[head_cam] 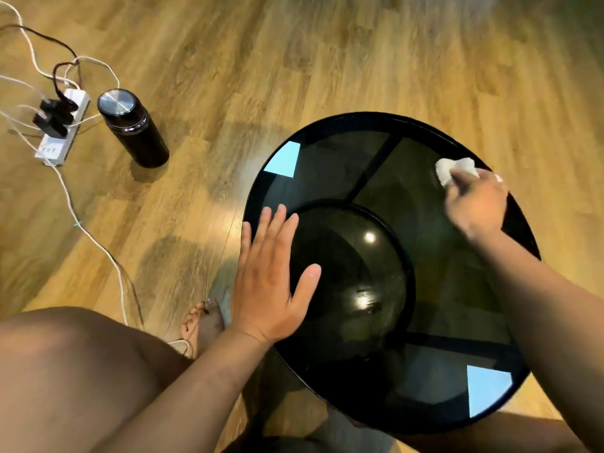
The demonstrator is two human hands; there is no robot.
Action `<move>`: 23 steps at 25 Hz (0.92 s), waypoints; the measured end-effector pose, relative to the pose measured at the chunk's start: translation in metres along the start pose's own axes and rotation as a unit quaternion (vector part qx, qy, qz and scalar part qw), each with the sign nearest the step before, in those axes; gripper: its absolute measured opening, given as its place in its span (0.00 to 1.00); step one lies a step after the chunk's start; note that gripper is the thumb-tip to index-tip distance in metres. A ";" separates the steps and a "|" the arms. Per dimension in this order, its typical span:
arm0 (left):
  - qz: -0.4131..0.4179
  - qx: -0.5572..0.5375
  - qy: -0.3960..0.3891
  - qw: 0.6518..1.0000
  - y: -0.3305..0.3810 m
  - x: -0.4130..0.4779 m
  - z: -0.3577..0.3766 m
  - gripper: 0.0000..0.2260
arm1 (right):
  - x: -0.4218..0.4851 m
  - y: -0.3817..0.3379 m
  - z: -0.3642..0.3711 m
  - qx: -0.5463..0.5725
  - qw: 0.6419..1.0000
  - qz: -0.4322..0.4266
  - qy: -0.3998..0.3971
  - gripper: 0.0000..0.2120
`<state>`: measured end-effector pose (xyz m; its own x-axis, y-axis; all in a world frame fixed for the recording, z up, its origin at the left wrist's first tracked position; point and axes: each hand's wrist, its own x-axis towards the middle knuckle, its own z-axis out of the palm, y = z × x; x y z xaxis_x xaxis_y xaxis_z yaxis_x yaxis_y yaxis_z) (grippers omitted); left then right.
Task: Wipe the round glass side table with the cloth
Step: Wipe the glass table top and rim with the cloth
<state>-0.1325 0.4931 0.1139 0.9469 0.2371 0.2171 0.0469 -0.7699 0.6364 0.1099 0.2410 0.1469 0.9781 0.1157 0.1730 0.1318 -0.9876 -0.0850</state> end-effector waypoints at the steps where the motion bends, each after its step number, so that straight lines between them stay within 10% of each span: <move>1: 0.002 -0.005 0.003 1.000 0.000 0.000 -0.001 0.30 | -0.006 -0.041 -0.001 0.011 0.998 -0.063 0.011 0.15; 6: -0.011 -0.008 0.012 1.000 0.006 -0.002 -0.005 0.33 | -0.105 -0.208 0.014 0.130 0.924 -0.342 -0.113 0.15; 10: 0.005 0.002 0.005 1.000 0.004 -0.003 -0.005 0.31 | -0.082 -0.143 -0.009 0.229 0.845 -0.470 -0.117 0.15; 14: 0.005 0.002 -0.005 1.000 0.002 -0.003 -0.003 0.31 | -0.008 0.000 -0.007 0.088 0.972 -0.209 -0.057 0.15; 17: 0.004 -0.001 -0.009 1.000 0.000 -0.002 -0.001 0.31 | 0.047 0.028 0.008 0.027 0.998 0.018 -0.047 0.18; 23: 0.007 0.007 -0.016 1.000 0.000 0.000 0.000 0.31 | 0.064 -0.104 0.027 0.043 0.994 -0.100 -0.017 0.14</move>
<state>-0.1327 0.4936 0.1138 0.9570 0.2073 0.2032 0.0369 -0.7813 0.6231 0.1633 0.3542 0.1408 0.9353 0.3143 0.1626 0.3366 -0.9319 -0.1353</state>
